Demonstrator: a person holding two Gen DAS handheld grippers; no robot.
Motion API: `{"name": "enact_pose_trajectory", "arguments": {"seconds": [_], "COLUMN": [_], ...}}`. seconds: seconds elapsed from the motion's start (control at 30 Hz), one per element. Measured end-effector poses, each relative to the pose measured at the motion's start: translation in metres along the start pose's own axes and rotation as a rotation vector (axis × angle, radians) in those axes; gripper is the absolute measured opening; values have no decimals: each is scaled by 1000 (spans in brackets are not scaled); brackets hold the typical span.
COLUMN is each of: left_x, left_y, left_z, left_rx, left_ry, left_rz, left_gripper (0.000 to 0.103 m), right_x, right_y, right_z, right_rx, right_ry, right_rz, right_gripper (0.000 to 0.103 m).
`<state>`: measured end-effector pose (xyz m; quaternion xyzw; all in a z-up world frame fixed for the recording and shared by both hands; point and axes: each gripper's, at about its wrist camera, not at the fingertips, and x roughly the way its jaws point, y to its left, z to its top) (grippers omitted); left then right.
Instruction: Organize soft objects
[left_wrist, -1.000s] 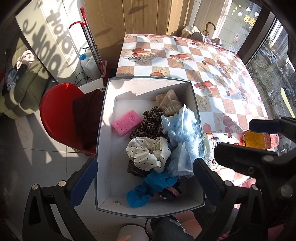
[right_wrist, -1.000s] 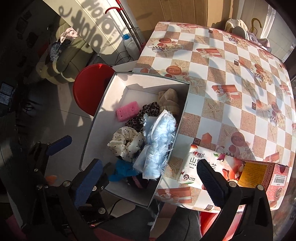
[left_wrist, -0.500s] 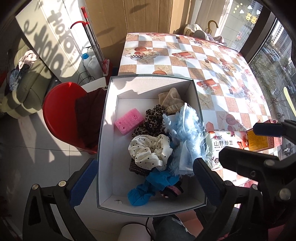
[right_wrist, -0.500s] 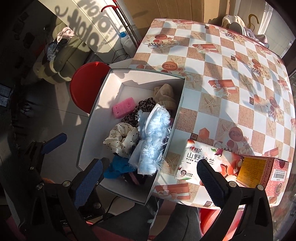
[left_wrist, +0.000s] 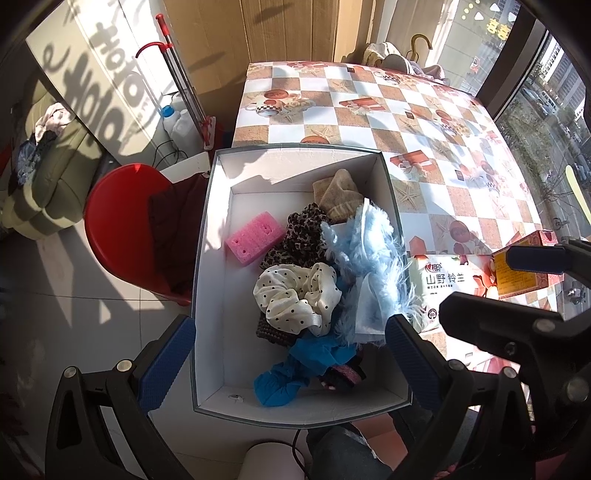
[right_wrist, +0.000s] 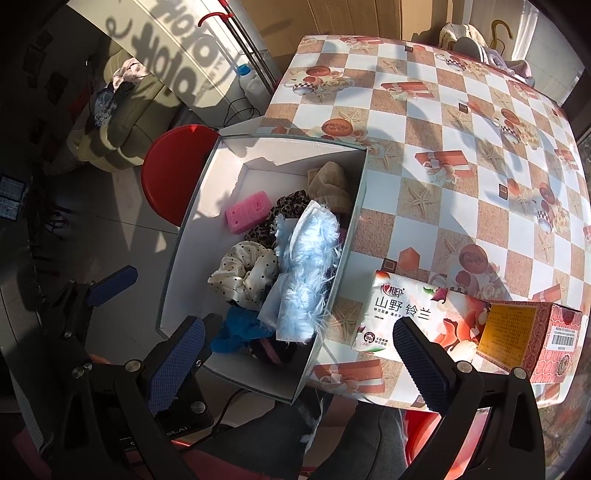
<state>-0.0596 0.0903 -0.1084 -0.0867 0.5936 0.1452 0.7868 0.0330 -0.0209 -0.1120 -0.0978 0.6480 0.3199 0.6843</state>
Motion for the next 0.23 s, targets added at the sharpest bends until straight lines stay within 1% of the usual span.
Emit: {"name": "enact_pose_trajectory", "arguments": {"seconds": [0.1,0.2,0.23], "left_x": [0,-9,-13], "left_y": [0,5,5], "left_z": [0,0,3], "left_rx": [-3,-34,-38], "left_ry": [-1,-51,-56], "left_rz": [1,-89,-100], "left_gripper": [103,102,102], "right_x": [-1,-3,-5], "right_y": [-2,-5,-7], "right_z": [-1,-2,-2], "right_rx": [12,24,28], "right_ry": [-4,-10,-13], "right_rz": [7,15,18], "right_gripper": [103,103,103]}}
